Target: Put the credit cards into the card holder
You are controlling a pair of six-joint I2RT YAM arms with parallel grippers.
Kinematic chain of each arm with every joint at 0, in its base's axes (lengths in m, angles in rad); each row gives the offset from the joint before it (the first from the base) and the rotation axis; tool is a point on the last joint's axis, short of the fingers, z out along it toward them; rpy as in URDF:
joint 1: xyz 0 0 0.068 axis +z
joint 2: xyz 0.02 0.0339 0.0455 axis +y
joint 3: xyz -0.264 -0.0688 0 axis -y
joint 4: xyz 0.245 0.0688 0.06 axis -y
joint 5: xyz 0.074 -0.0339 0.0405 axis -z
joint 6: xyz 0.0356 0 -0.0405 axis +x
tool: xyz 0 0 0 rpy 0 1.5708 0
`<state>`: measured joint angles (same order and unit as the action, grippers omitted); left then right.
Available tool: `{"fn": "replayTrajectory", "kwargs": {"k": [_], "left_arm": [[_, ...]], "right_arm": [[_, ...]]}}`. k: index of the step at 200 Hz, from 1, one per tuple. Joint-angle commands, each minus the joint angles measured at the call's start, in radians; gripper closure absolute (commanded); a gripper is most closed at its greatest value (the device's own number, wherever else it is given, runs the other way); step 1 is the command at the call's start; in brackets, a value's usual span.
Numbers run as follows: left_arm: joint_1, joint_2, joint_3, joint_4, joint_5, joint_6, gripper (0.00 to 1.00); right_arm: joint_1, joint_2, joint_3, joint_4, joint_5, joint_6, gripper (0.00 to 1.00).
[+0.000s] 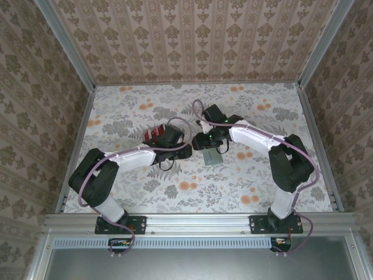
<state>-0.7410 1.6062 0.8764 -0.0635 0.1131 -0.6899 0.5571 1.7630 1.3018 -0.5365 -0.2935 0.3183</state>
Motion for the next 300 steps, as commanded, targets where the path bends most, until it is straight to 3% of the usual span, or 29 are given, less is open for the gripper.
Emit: {"fn": "replayTrajectory", "kwargs": {"k": [1,38,72,125,159,224,300], "left_arm": [[-0.007,-0.057,0.068,-0.041,0.015,0.041,0.65],[-0.043,-0.056,0.179,-0.083,0.039,0.060,0.65],[-0.108,0.045,0.348,-0.163,0.056,0.102,0.64],[-0.167,0.262,0.635,-0.374,0.095,0.171,0.64],[-0.168,0.363,0.702,-0.440,0.136,0.179,0.69],[-0.151,0.408,0.648,-0.533,0.055,0.190,0.72],[-0.099,0.344,0.340,-0.357,0.060,0.103,0.95]], "right_arm": [[-0.020,-0.104,-0.004,-0.030,-0.035,0.013,0.47],[-0.128,-0.210,-0.120,-0.007,0.025,0.039,0.46],[-0.242,-0.228,-0.244,0.061,0.012,0.072,0.46],[-0.321,-0.196,-0.353,0.128,0.005,0.086,0.46],[-0.337,-0.163,-0.376,0.155,-0.013,0.080,0.46],[-0.327,-0.128,-0.376,0.177,-0.095,0.073,0.46],[-0.268,0.007,-0.371,0.331,-0.239,0.175,0.43]]}}
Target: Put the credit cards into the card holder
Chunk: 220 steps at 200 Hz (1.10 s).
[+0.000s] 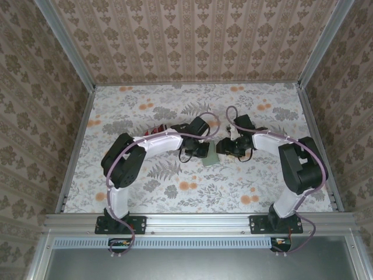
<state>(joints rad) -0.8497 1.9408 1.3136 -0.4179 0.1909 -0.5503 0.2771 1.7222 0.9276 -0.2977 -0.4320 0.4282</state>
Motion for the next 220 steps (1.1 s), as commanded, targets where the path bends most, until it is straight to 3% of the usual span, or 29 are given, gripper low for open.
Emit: {"fn": "replayTrajectory", "kwargs": {"k": [1,21,95,138,162,188,220], "left_arm": [[0.010,0.009,-0.101,0.000,-0.018,-0.037,0.96],[0.014,0.007,-0.158,0.040,-0.012,-0.054,1.00],[0.026,-0.010,-0.237,0.099,-0.008,-0.072,1.00],[0.045,-0.035,-0.277,0.131,-0.008,-0.073,1.00],[0.059,-0.050,-0.300,0.160,-0.010,-0.074,1.00],[0.069,-0.050,-0.321,0.191,-0.009,-0.076,1.00],[0.070,-0.033,-0.326,0.209,0.002,-0.080,1.00]], "right_arm": [[0.014,0.050,0.003,0.097,-0.103,0.067,0.43],[0.044,0.084,0.020,0.125,-0.151,0.089,0.43],[0.088,0.107,-0.006,0.300,-0.281,0.205,0.41],[0.076,0.073,-0.013,0.300,-0.326,0.202,0.39],[0.079,0.107,0.024,0.211,-0.332,0.143,0.39],[0.085,0.137,0.034,0.181,-0.352,0.113,0.42],[0.106,0.147,0.030,0.201,-0.364,0.110,0.55]]}}
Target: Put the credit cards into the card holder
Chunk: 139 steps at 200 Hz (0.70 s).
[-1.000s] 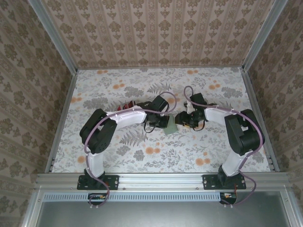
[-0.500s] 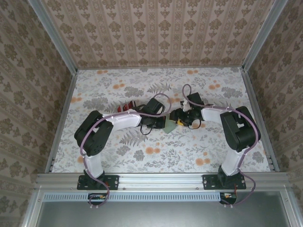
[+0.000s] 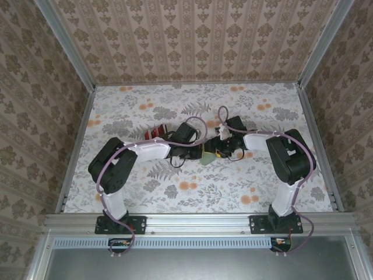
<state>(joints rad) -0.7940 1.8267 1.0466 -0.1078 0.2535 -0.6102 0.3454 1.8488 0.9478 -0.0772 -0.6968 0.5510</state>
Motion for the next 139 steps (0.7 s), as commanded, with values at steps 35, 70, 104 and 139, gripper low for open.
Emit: {"fn": "replayTrajectory", "kwargs": {"k": [35,70,104,139], "left_arm": [[0.013,0.065,-0.051,-0.114,-0.065,-0.014,1.00],[0.015,-0.032,-0.046,-0.160,-0.139,-0.008,0.68],[0.029,-0.157,-0.087,-0.154,-0.192,-0.022,0.60],[0.047,-0.236,-0.155,-0.095,-0.210,-0.040,0.59]], "right_arm": [[0.030,-0.017,0.002,-0.008,-0.081,-0.014,0.81],[-0.010,-0.134,0.002,-0.118,0.050,-0.076,0.84],[-0.003,-0.338,0.069,-0.411,0.507,-0.228,0.85],[0.109,-0.451,0.164,-0.644,1.100,-0.332,0.82]]}}
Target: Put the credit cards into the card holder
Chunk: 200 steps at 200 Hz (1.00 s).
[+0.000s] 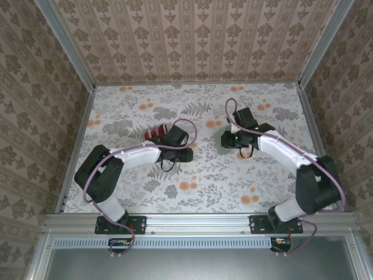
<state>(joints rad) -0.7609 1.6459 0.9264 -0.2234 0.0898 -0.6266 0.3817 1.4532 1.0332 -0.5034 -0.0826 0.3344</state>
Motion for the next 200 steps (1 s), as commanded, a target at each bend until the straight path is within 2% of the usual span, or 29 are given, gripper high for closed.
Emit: {"fn": "replayTrajectory", "kwargs": {"k": [1,13,32,70,88,104,139,167,200], "left_arm": [[0.014,-0.057,-0.036,0.021,-0.047,-0.024,0.59],[0.015,-0.069,-0.049,0.038,-0.041,-0.025,0.59],[0.016,-0.078,-0.066,0.055,-0.035,-0.028,0.59],[0.017,-0.129,-0.105,0.062,-0.038,-0.033,0.59],[0.017,-0.161,-0.124,0.058,-0.047,-0.035,0.59],[0.020,-0.181,-0.134,0.053,-0.057,-0.035,0.59],[0.025,-0.186,-0.146,0.054,-0.054,-0.043,0.59],[0.025,-0.172,-0.129,0.062,-0.043,-0.042,0.59],[0.019,-0.132,-0.074,0.086,-0.001,-0.035,0.60]], "right_arm": [[0.076,-0.055,0.081,-0.224,0.497,-0.117,0.82],[0.115,-0.034,0.104,-0.267,0.633,-0.134,0.80],[0.160,0.030,0.118,-0.297,0.738,-0.138,0.79],[0.227,0.223,0.163,-0.295,0.787,-0.088,0.78],[0.259,0.315,0.199,-0.285,0.796,-0.065,0.66],[0.290,0.375,0.231,-0.283,0.794,-0.046,0.64],[0.348,0.403,0.259,-0.264,0.736,-0.018,0.46],[0.344,0.315,0.208,-0.201,0.582,0.000,0.43],[0.285,0.124,0.116,-0.138,0.387,0.006,0.44]]}}
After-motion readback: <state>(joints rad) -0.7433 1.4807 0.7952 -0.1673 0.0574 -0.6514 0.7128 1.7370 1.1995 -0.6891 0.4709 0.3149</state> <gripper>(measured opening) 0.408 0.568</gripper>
